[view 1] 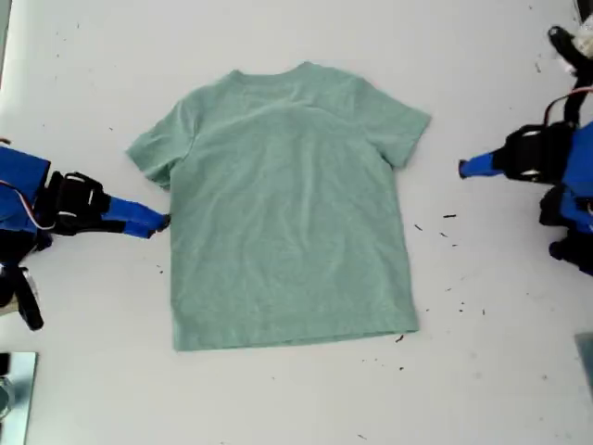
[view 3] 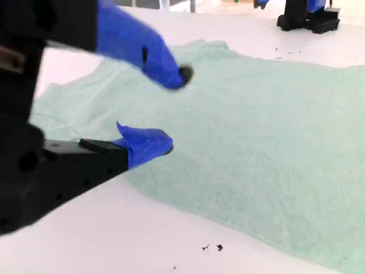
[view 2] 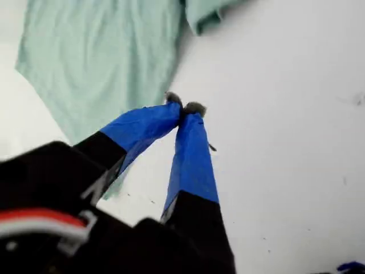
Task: Fold t shirt
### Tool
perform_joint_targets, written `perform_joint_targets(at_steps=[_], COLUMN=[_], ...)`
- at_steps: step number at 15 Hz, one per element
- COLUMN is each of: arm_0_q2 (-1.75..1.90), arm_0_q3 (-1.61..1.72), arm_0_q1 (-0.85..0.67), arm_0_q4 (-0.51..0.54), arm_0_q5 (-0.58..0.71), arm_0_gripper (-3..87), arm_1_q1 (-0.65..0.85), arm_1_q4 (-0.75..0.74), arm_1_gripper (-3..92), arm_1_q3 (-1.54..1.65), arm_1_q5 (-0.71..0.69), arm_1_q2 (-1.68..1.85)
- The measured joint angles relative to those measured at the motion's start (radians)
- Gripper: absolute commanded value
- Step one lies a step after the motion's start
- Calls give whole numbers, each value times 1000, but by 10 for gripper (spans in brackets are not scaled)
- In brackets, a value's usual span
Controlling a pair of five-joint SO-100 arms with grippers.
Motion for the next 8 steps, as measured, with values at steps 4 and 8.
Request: perform_joint_targets(at_steps=[4,8], arm_0_q2=[0,0], arm_0_q3=[0,0], arm_0_q1=[15,-5], arm_0_q4=[3,3], arm_0_q5=[9,54], arm_0_gripper=[-2,-1], arm_1_q1=[144,291], arm_1_q4=[110,268], arm_1_gripper=[20,247], arm_1_q3=[-623,-1192], arm_1_q5=[-336,-664], arm_1_q2=[-621,-1109])
